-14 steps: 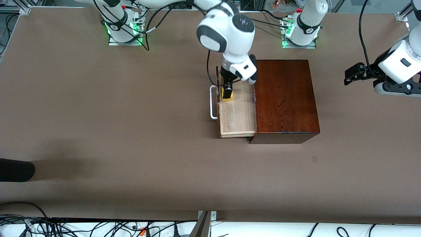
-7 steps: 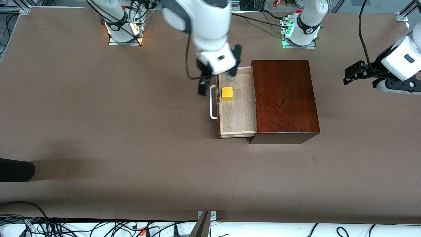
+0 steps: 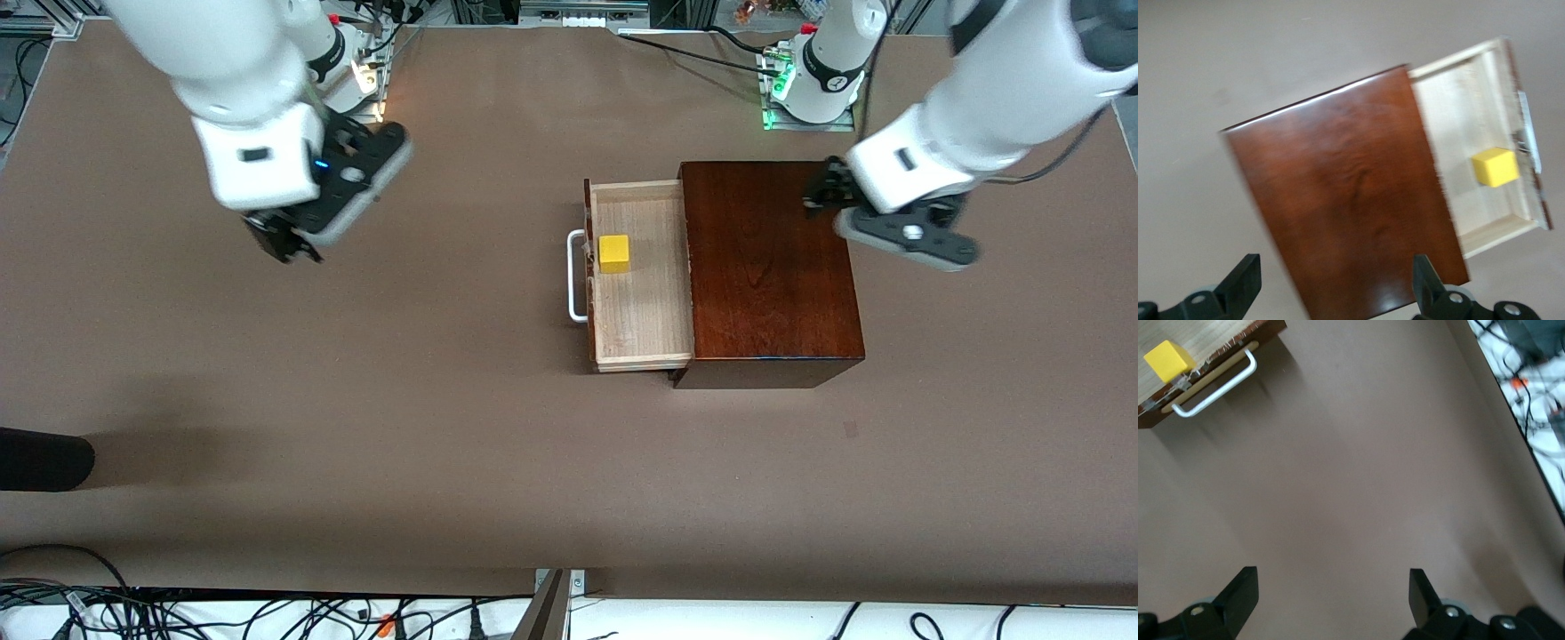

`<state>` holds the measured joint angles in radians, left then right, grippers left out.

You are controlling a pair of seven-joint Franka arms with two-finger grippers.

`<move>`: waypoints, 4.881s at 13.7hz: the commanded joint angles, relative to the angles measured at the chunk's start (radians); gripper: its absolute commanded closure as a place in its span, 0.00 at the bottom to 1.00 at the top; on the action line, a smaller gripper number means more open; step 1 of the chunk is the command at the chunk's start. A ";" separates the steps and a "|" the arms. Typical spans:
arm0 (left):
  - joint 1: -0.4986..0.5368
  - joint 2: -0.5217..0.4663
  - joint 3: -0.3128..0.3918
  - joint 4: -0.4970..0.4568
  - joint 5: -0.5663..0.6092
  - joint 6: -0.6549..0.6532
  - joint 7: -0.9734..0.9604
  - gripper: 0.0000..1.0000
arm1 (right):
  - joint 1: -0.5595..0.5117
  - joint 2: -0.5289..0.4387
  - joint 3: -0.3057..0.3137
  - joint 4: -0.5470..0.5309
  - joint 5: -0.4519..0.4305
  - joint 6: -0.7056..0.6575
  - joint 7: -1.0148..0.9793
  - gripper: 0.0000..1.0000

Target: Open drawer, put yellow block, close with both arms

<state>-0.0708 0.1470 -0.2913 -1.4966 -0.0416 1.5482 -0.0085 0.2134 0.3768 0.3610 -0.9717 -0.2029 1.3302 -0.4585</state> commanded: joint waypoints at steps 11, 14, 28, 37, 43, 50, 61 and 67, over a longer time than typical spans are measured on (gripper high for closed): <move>-0.340 0.299 -0.164 0.021 0.220 0.337 0.586 0.00 | -0.029 -0.538 -0.433 -0.834 0.235 0.336 0.197 0.00; -0.398 0.396 -0.164 0.021 0.334 0.400 0.647 0.00 | -0.025 -0.500 -0.433 -0.820 0.234 0.340 0.326 0.00; -0.429 0.490 -0.155 0.013 0.476 0.425 0.555 0.00 | -0.032 -0.437 -0.455 -0.726 0.229 0.328 0.316 0.00; -0.429 0.459 -0.151 0.006 0.480 0.244 0.504 0.00 | -0.022 -0.432 -0.445 -0.725 0.234 0.340 0.317 0.00; -0.422 0.451 -0.152 -0.010 0.528 0.198 0.513 0.00 | -0.023 -0.432 -0.448 -0.725 0.234 0.339 0.319 0.00; -0.377 0.434 -0.151 -0.033 0.529 0.110 0.513 0.00 | -0.034 -0.423 -0.456 -0.725 0.232 0.339 0.317 0.00; -0.353 0.428 -0.147 -0.048 0.594 -0.014 0.501 0.00 | -0.034 -0.423 -0.456 -0.725 0.232 0.334 0.317 0.00; -0.386 0.430 -0.161 0.028 0.585 -0.008 0.379 0.00 | -0.031 -0.424 -0.455 -0.725 0.232 0.333 0.317 0.00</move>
<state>-0.4340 0.6062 -0.4462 -1.4954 0.5169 1.5510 0.4315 0.1858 -0.0512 -0.0962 -1.7147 0.0111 1.6747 -0.1514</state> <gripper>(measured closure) 0.000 0.000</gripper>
